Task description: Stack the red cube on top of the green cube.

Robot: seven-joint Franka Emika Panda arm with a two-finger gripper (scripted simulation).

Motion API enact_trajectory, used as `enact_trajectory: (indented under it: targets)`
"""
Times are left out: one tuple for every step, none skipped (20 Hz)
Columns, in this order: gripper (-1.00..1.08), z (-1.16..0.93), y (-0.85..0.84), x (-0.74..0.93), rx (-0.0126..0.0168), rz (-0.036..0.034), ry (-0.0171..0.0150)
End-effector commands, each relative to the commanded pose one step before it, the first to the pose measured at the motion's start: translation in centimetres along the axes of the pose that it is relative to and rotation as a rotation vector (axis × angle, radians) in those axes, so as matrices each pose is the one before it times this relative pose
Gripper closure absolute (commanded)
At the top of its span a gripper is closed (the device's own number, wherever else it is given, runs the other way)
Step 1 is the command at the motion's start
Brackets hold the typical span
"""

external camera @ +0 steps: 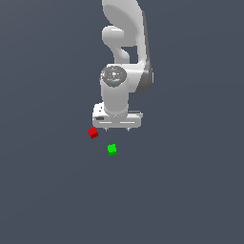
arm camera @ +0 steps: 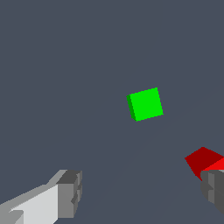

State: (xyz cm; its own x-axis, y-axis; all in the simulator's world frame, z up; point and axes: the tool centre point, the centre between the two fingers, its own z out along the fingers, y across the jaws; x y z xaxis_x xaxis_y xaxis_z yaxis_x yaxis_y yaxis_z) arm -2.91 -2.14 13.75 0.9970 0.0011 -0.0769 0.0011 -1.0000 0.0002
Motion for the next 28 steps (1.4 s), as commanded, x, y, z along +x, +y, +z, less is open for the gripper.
enact_trajectory:
  targets:
    - [-0.92, 0.000, 0.001, 0.000, 0.00000, 0.00000, 0.00000]
    - [-0.92, 0.005, 0.000, -0.009, -0.00005, -0.00068, 0.00009]
    - [-0.92, 0.020, 0.042, -0.026, -0.00005, -0.00137, 0.00017]
    - [-0.92, 0.031, 0.053, -0.044, -0.00011, -0.00256, 0.00032]
    - [-0.92, 0.043, 0.068, -0.062, -0.00015, -0.00369, 0.00046]
    - [-0.92, 0.055, 0.093, -0.079, -0.00019, -0.00464, 0.00058]
    - [-0.92, 0.068, 0.115, -0.096, -0.00024, -0.00564, 0.00071]
    - [-0.92, 0.080, 0.134, -0.113, -0.00028, -0.00667, 0.00084]
    - [-0.92, 0.092, 0.154, -0.130, -0.00032, -0.00768, 0.00097]
    - [-0.92, 0.103, 0.173, -0.147, -0.00037, -0.00869, 0.00110]
    - [-0.92, 0.115, 0.195, -0.163, -0.00041, -0.00963, 0.00122]
    - [-0.92, 0.127, 0.214, -0.179, -0.00045, -0.01060, 0.00134]
    - [-0.92, 0.138, 0.232, -0.195, -0.00049, -0.01158, 0.00146]
    - [-0.92, 0.149, 0.253, -0.210, -0.00053, -0.01247, 0.00158]
    - [-0.92, 0.160, 0.271, -0.225, -0.00057, -0.01341, 0.00170]
    - [-0.92, 0.171, 0.291, -0.240, -0.00060, -0.01429, 0.00181]
    - [-0.92, 0.182, 0.309, -0.254, -0.00064, -0.01518, 0.00192]
    - [-0.92, 0.192, 0.328, -0.267, -0.00068, -0.01604, 0.00203]
    - [-0.92, 0.203, 0.345, -0.281, -0.00071, -0.01689, 0.00215]
    - [-0.92, 0.213, 0.363, -0.294, -0.00075, -0.01772, 0.00225]
    - [-0.92, 0.222, 0.380, -0.305, -0.00078, -0.01844, 0.00235]
    - [-0.92, 0.222, 0.382, -0.304, -0.00078, -0.01846, 0.00235]
    - [-0.92, 0.221, 0.380, -0.301, -0.00077, -0.01831, 0.00234]
    - [-0.92, 0.220, 0.378, -0.298, -0.00076, -0.01817, 0.00232]
    - [-0.92, 0.218, 0.377, -0.295, -0.00076, -0.01804, 0.00231]
    - [-0.92, 0.217, 0.376, -0.292, -0.00075, -0.01791, 0.00230]
    - [-0.92, 0.216, 0.375, -0.289, -0.00074, -0.01779, 0.00229]
    - [-0.92, 0.215, 0.374, -0.286, -0.00073, -0.01768, 0.00228]
